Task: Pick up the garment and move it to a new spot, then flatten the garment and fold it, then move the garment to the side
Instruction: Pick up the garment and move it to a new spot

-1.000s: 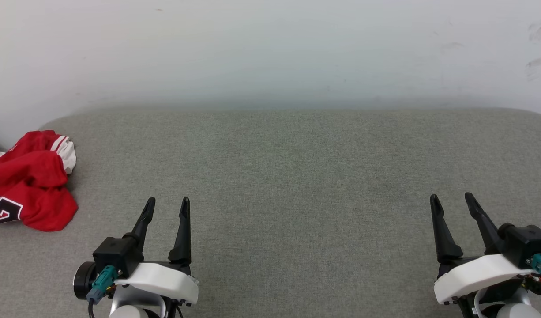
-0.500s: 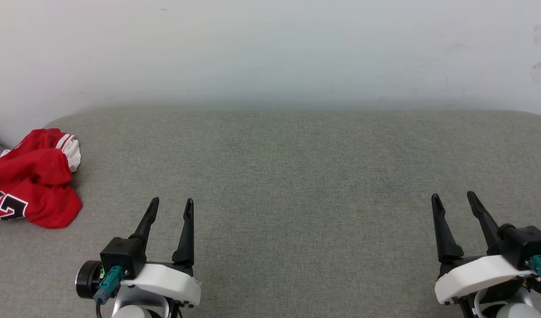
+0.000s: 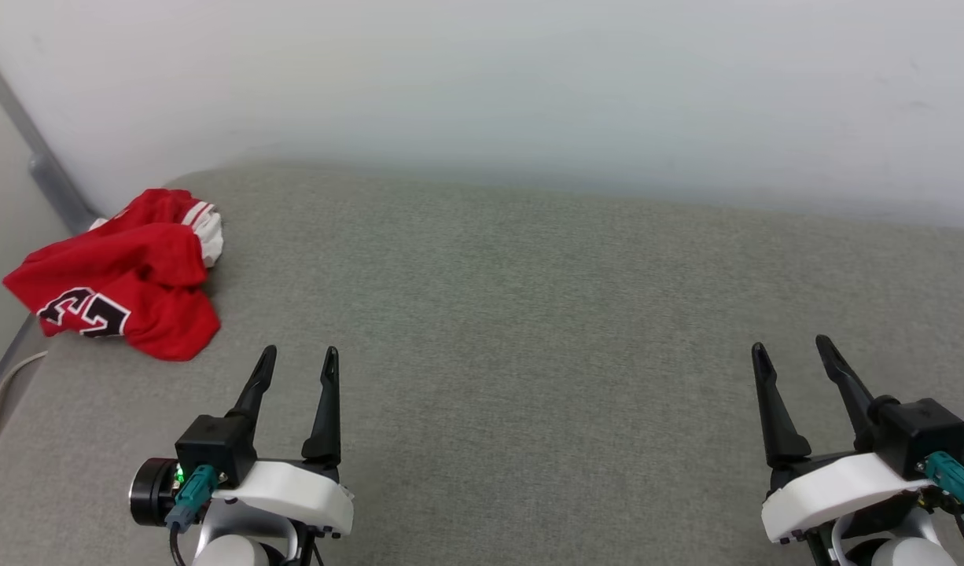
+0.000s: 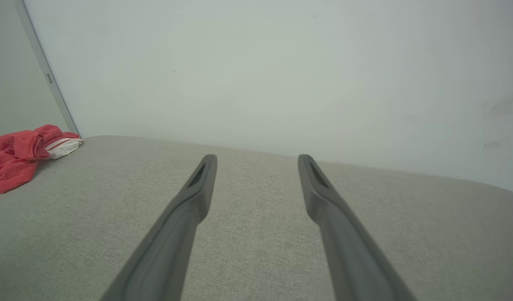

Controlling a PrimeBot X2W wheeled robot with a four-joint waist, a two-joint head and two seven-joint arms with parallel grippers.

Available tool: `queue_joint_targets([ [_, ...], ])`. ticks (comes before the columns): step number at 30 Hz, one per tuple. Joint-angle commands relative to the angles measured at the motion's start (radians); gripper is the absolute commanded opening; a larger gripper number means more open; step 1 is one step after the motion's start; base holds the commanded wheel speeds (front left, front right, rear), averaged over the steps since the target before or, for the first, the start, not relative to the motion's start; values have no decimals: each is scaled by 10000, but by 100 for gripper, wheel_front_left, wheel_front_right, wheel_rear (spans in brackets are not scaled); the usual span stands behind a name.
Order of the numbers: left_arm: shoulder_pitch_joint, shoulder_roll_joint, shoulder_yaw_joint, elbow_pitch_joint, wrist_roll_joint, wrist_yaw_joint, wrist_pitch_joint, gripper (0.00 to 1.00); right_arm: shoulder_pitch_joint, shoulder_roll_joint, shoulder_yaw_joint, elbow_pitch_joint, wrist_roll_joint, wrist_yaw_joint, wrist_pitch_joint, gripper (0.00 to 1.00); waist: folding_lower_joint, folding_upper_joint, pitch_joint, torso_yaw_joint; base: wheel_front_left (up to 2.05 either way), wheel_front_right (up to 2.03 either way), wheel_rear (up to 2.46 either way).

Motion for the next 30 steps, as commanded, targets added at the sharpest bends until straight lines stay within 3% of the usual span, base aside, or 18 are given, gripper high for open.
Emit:
queue_joint_targets([
  [1, -66, 7, 57, 32, 41, 37, -27, 100, -1, 31, 77, -74, -56, -3, 4, 100, 0, 0, 23, 454, 0, 0, 0],
  [18, -86, 7, 521, -28, 106, -25, -27, 100, -266, 25, 437, -218, -380, -5, 30, 100, 0, 0, 172, 3009, 0, 0, 0],
  [30, -103, 3, 624, -64, -10, -57, -27, 100, -395, 26, 560, -285, -322, -5, 80, 100, 0, 0, 286, 3820, 0, 0, 0],
])
